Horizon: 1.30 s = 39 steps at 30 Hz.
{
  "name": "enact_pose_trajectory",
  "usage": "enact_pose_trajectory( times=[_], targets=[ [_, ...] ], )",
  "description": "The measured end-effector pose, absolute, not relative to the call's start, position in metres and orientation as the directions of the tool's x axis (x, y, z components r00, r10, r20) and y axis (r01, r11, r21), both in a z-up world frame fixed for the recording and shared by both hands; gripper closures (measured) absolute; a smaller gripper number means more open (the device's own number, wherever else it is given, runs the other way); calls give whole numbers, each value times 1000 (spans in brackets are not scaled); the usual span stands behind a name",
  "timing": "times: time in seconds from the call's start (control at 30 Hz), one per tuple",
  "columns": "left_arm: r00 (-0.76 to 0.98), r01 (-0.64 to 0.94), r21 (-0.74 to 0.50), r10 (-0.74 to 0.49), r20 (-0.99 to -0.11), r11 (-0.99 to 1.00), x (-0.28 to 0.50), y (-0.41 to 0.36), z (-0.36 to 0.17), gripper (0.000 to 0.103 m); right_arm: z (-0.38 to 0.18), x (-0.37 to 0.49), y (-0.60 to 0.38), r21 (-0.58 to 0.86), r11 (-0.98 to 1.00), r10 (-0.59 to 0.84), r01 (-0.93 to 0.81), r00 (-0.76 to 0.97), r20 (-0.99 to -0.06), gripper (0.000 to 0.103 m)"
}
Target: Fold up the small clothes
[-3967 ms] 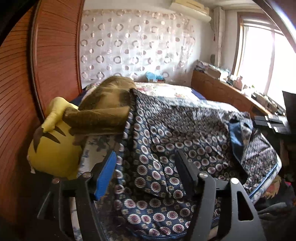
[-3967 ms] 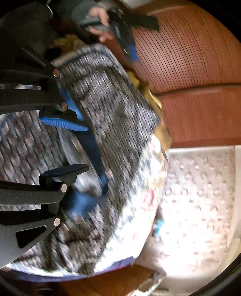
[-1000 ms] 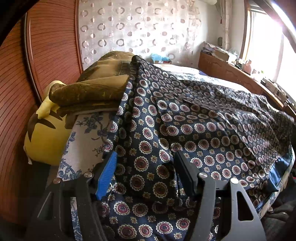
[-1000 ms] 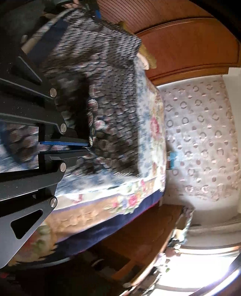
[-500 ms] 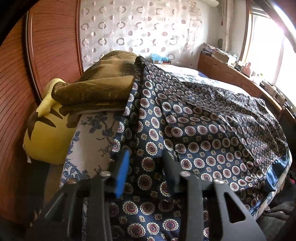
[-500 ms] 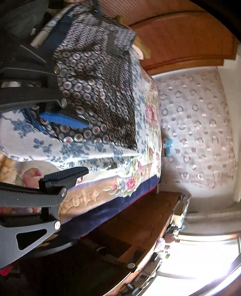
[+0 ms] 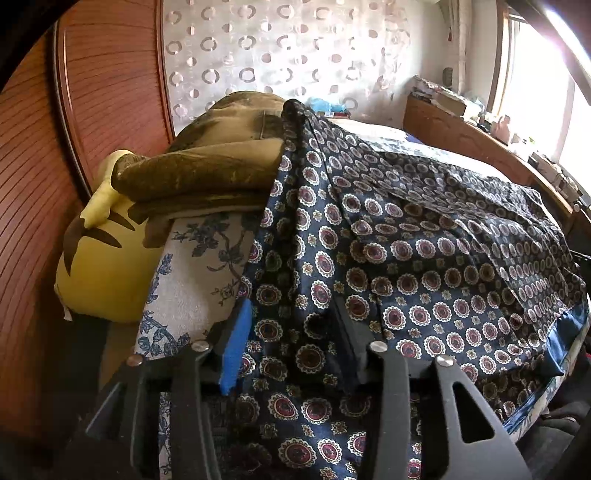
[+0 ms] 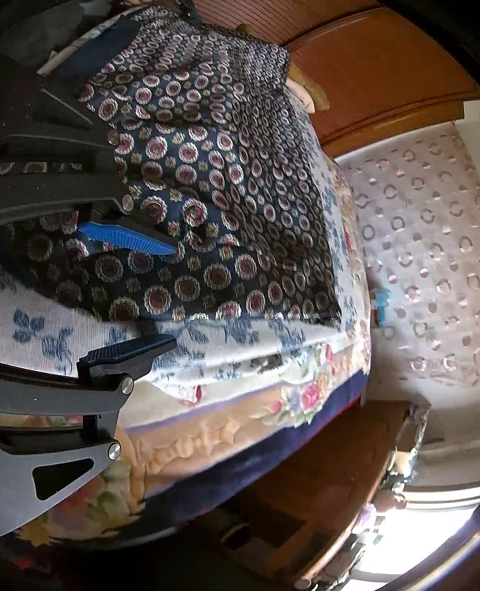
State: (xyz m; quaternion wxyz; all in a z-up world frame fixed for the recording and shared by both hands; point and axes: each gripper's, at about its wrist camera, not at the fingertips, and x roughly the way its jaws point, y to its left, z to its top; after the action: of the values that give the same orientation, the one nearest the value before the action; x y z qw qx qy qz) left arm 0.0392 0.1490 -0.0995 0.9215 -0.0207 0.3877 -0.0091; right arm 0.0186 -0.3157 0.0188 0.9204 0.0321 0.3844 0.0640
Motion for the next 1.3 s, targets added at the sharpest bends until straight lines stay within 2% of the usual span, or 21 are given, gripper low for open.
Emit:
enact_pose_trajectory(
  times=[0.23, 0.3, 0.37, 0.53, 0.6, 0.63, 0.7, 0.87, 1.13, 1.17, 1.23, 1.27, 1.3],
  targets=[
    [714, 1, -23, -17, -700, 1000, 36, 150, -99, 60, 23, 11, -316, 61, 992, 121, -110, 701, -703, 57],
    [710, 16, -24, -28, -704, 1000, 36, 149, -101, 75, 23, 13, -314, 56, 992, 119, -112, 703, -701, 57],
    [710, 37, -24, -43, -703, 999, 36, 145, -100, 81, 22, 13, -312, 46, 993, 112, -112, 705, -701, 57],
    [705, 63, -17, -57, -707, 998, 38, 141, -101, 84, 20, 15, -311, 38, 993, 108, -115, 708, -698, 57],
    [700, 64, -34, -70, -710, 997, 40, 144, -100, 101, 20, 15, -311, 38, 991, 116, -125, 711, -694, 77],
    [703, 63, -47, -78, -707, 997, 40, 146, -98, 101, 20, 14, -312, 37, 991, 116, -125, 712, -693, 80],
    [715, 57, -52, -77, -695, 997, 37, 150, -94, 101, 22, 12, -313, 53, 988, 142, -146, 715, -684, 97],
    [743, 9, -62, -48, -668, 998, 29, 171, -80, 102, 34, 3, -313, 50, 987, 150, -156, 742, -653, 99],
    [723, 1, -81, -57, -688, 997, 26, 176, -82, 99, 45, -14, -310, 20, 989, 124, -148, 740, -661, 99],
    [724, 3, -85, -60, -687, 996, 26, 177, -82, 94, 46, -15, -310, 14, 990, 117, -143, 744, -657, 97],
    [726, 3, -79, -57, -685, 997, 25, 176, -82, 80, 48, -15, -309, -7, 992, 92, -127, 755, -649, 86],
    [727, 5, -82, -60, -684, 997, 24, 176, -83, 67, 49, -15, -306, -17, 992, 81, -121, 758, -647, 77],
    [727, 10, -89, -68, -683, 996, 24, 176, -83, 58, 51, -15, -304, -20, 993, 79, -120, 763, -642, 73]
  ],
)
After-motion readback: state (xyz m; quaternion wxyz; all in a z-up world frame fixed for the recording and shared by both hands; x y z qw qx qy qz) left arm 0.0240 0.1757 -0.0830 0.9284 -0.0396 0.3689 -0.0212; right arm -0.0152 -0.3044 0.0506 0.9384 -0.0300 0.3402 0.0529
